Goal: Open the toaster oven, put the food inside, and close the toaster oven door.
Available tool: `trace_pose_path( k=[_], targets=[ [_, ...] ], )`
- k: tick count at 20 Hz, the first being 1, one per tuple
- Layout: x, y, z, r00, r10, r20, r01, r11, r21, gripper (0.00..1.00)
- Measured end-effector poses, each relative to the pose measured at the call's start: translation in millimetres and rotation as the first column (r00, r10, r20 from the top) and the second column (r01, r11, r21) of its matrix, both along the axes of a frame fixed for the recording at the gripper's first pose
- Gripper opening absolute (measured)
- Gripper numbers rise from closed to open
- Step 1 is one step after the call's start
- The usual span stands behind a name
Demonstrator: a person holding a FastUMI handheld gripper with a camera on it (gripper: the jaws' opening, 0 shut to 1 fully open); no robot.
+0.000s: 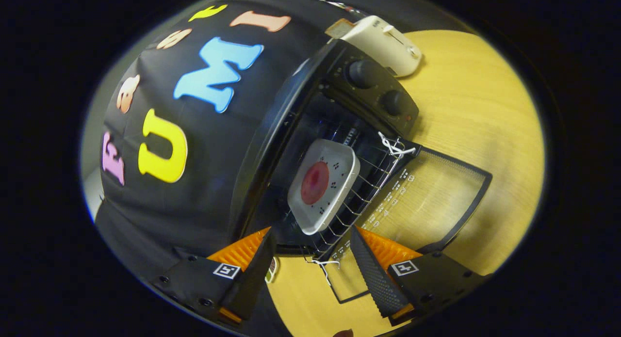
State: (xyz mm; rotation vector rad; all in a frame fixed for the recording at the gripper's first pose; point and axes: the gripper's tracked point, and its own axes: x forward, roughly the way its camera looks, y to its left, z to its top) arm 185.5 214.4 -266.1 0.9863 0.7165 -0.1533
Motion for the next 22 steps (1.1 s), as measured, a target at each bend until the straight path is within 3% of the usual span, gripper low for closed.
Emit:
trace_pose_path(
  k=[6,11,22],
  targets=[
    [-39,0,3,0.980,0.198,0.007,-0.193,0.963,-0.186,0.98],
    [-68,-3,-4,0.944,0.328,-0.028,-0.318,0.888,-0.331,0.98],
    [-97,-13,-48,0.876,0.444,-0.188,-0.478,0.748,-0.460,0.98]
  ],
)
